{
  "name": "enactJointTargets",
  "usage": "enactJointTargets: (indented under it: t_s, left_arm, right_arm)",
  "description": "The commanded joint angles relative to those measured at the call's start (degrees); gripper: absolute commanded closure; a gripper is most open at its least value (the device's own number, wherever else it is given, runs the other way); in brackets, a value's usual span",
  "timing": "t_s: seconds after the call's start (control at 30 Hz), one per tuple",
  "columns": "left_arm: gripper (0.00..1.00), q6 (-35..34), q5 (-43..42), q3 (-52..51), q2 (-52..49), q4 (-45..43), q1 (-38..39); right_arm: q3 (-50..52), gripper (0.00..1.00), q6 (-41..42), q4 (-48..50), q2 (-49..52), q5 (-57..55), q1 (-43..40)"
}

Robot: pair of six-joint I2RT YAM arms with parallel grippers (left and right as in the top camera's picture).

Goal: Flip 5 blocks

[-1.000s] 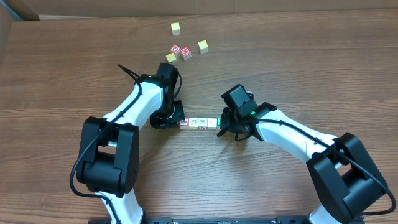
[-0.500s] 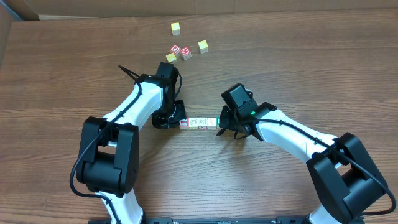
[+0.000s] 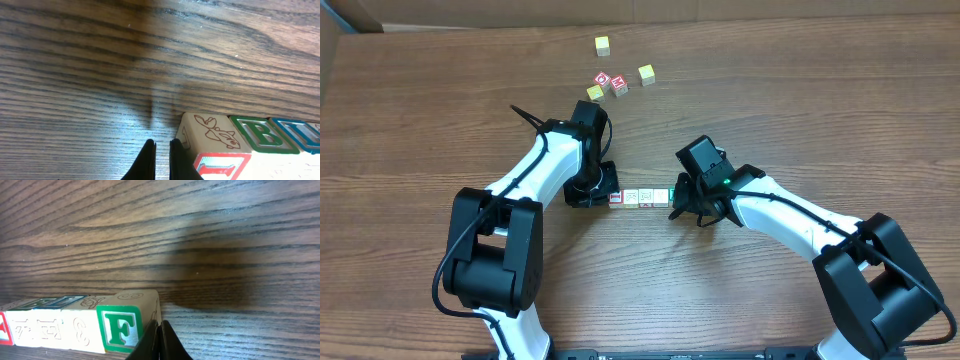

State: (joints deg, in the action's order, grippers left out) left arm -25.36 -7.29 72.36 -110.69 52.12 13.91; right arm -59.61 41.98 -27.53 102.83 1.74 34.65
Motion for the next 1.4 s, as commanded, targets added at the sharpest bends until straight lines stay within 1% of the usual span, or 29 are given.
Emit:
enactJointTargets:
  t_s: [0.0, 0.5, 0.77, 1.07, 1.37]
  left_arm:
    - [0.96, -0.39, 0.24, -0.26, 0.33, 0.04, 0.52]
    - [0.96, -0.39, 0.26, -0.26, 0.33, -2.21, 0.52]
    - [0.96, -0.37, 0.26, -0.26, 0.35, -3.17, 0.52]
    - [0.96, -0.31, 0.26, -0.26, 0.33, -3.56, 0.52]
    - [0.96, 1.64, 0.46, -0.26, 0.33, -4.44, 0.52]
  right_arm:
    - [0.33, 0.96, 0.07, 0.24, 0.0, 0.96, 0.17]
    - [0.33, 0.96, 0.33, 0.26, 0.0, 0.96, 2.16]
    - [0.33, 0.96, 4.57, 0.22, 0.0, 1.42, 3.65]
    - [0.33, 0.96, 7.34, 0.22, 0.0, 2.47, 4.72]
    - [0.33, 0.96, 7.58, 0.02, 0.0, 4.39, 4.98]
